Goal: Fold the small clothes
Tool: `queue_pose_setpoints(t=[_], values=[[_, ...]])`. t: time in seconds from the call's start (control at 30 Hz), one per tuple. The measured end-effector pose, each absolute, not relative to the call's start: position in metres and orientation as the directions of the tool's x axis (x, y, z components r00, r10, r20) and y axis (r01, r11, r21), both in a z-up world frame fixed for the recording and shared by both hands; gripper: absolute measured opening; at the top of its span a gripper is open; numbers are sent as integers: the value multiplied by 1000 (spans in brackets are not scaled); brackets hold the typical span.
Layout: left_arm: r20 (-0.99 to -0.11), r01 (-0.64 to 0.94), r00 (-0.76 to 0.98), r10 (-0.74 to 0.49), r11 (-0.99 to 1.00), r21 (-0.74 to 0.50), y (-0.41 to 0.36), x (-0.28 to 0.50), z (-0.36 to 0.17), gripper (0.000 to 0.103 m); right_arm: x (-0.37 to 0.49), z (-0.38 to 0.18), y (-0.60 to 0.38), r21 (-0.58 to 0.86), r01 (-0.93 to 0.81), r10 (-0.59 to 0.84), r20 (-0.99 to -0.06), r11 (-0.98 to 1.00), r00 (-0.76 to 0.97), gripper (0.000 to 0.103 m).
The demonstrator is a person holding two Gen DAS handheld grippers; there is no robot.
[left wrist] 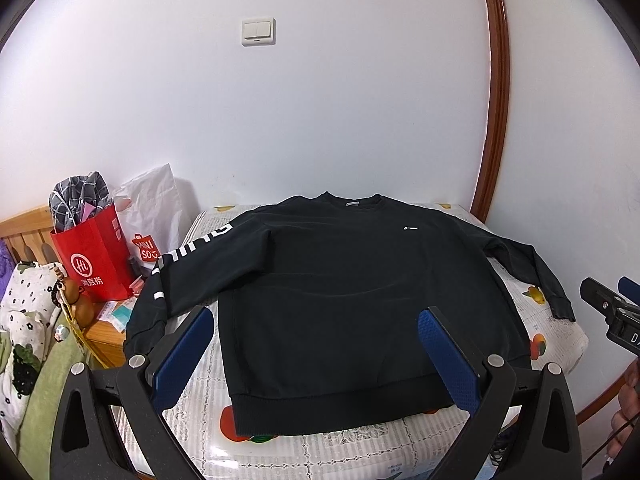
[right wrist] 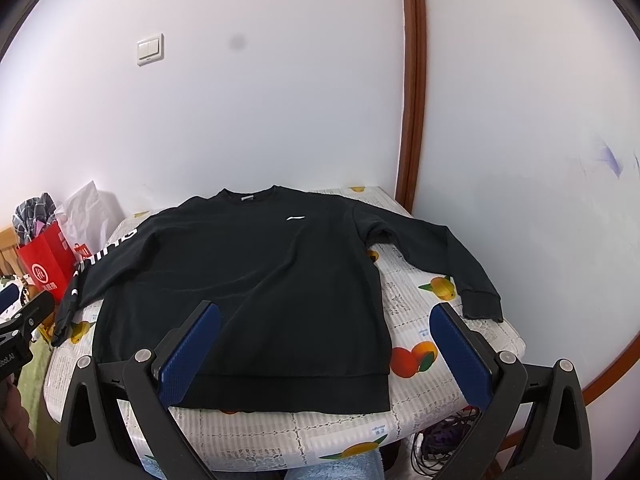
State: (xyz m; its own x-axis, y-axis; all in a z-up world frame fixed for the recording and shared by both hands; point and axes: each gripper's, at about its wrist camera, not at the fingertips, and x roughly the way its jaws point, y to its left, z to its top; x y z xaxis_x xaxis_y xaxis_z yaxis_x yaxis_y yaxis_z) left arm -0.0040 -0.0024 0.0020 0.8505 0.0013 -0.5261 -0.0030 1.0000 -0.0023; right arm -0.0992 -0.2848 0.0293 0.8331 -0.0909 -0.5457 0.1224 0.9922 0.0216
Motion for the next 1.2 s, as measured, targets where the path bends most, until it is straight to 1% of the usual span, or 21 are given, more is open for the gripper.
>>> queue_pose_setpoints(t=[1.2], values=[[-521,-18,853,8,1000,-13,7,-7,2,103,-100,25,-277,12,123,-97,-546,992,832,103]])
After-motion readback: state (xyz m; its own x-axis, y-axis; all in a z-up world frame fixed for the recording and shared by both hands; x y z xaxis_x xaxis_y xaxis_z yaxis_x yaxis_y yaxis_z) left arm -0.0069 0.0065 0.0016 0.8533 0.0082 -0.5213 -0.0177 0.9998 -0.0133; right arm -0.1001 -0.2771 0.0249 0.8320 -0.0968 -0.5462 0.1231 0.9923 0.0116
